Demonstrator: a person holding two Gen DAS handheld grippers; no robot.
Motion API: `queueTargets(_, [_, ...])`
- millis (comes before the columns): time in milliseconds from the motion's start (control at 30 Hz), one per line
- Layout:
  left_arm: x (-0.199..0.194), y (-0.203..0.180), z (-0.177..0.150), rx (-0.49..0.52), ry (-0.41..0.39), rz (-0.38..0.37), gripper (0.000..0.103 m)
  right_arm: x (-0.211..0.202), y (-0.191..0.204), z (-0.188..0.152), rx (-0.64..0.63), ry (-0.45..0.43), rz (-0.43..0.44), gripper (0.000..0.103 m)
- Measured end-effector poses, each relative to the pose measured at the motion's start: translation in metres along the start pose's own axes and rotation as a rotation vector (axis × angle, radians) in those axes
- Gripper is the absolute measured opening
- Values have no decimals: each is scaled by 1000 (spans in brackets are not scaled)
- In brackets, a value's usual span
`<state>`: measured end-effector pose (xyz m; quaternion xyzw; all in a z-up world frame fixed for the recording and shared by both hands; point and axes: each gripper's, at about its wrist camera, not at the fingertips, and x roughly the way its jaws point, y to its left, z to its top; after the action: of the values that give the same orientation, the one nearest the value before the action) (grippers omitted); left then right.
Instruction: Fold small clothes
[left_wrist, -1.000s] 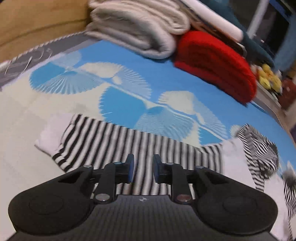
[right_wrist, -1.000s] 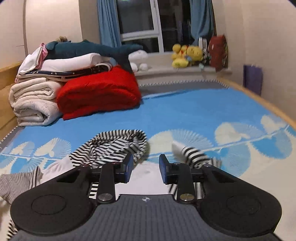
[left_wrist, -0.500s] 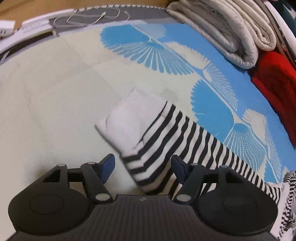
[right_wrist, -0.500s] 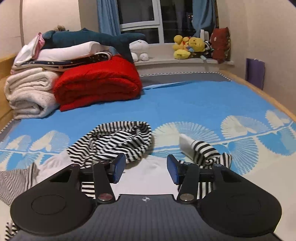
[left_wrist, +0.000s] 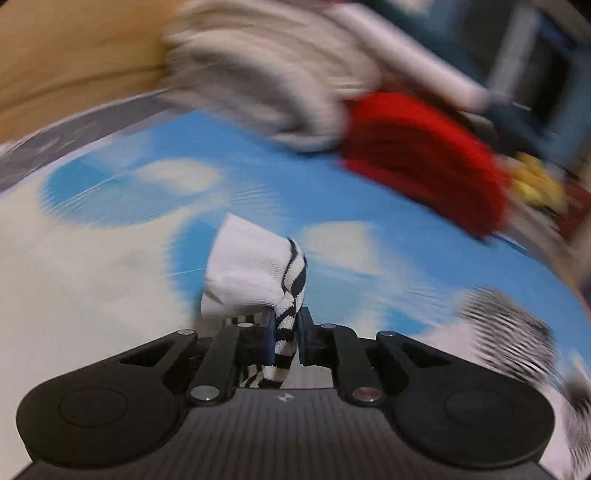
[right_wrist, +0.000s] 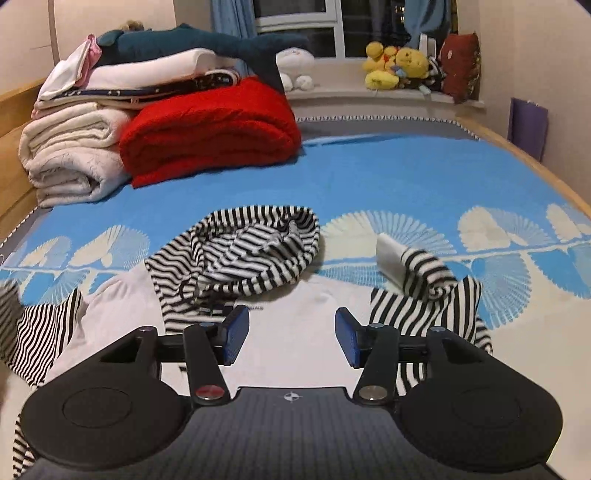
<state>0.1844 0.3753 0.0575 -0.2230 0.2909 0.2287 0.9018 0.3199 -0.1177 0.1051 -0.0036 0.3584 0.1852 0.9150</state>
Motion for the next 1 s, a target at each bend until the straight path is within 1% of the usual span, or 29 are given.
queueTargets(67, [-13, -53, -4, 88, -12, -121, 12, 2, 1, -2, 0, 25, -8, 58])
queueTargets(133, [-26, -107, -15, 151, -7, -247, 12, 3, 2, -4, 0, 46, -6, 58])
queueTargets(200, [-36, -154, -30, 183, 30, -374, 14, 2, 3, -6, -2, 56, 1, 58])
queueTargets(233, [-39, -177, -40, 194, 69, -442, 15, 3, 3, -7, -3, 59, 2, 59])
queueTargets(300, [-43, -220, -59, 235, 162, -546, 37, 4, 2, -9, 2, 72, 2, 59])
queueTargets(333, [-49, -237, -68, 270, 162, -567, 37, 4, 1, -10, 7, 80, 1, 59])
queueTargets(400, [-59, -253, -73, 301, 129, -552, 37, 5, -1, -11, 28, 91, 6, 59])
queueTargets(467, [-66, -251, -66, 252, 133, -535, 37, 5, -4, -12, 48, 99, 15, 59])
queueTargets(500, [-68, -247, -60, 226, 144, -512, 37, 6, -5, -12, 56, 106, 20, 59])
queueTargets(533, [-70, -243, -54, 217, 162, -469, 37, 7, -6, -13, 60, 113, 24, 59])
queueTargets(600, [-66, -239, -32, 263, 174, -370, 37, 10, -6, -12, 56, 121, 37, 57])
queueTargets(633, [-69, -237, -29, 304, 174, -321, 37, 13, -6, -11, 46, 123, 48, 54])
queueTargets(667, [-71, -233, -28, 332, 175, -272, 37, 17, -5, -10, 37, 129, 61, 48])
queueTargets(700, [-71, -226, -26, 333, 174, -238, 37, 22, -4, -9, 37, 140, 77, 35])
queueTargets(733, [-69, -214, -25, 314, 169, -214, 37, 29, -4, -9, 45, 162, 101, 30])
queueTargets(800, [-63, -189, -37, 263, 147, -175, 36, 46, -3, -11, 66, 212, 125, 30])
queueTargets(833, [-54, -178, -40, 262, 203, -101, 33, 56, -2, -15, 69, 251, 128, 31])
queueTargets(867, [-48, -170, -42, 254, 237, -18, 27, 64, 0, -19, 70, 291, 134, 31])
queueTargets(900, [-47, -162, -41, 247, 226, 25, 27, 74, 2, -25, 72, 342, 143, 31])
queueTargets(967, [-47, -154, -39, 268, 206, 51, 27, 93, 5, -36, 91, 418, 136, 37])
queueTargets(1000, [-47, -151, -39, 286, 202, 71, 27, 100, 6, -40, 97, 442, 128, 44])
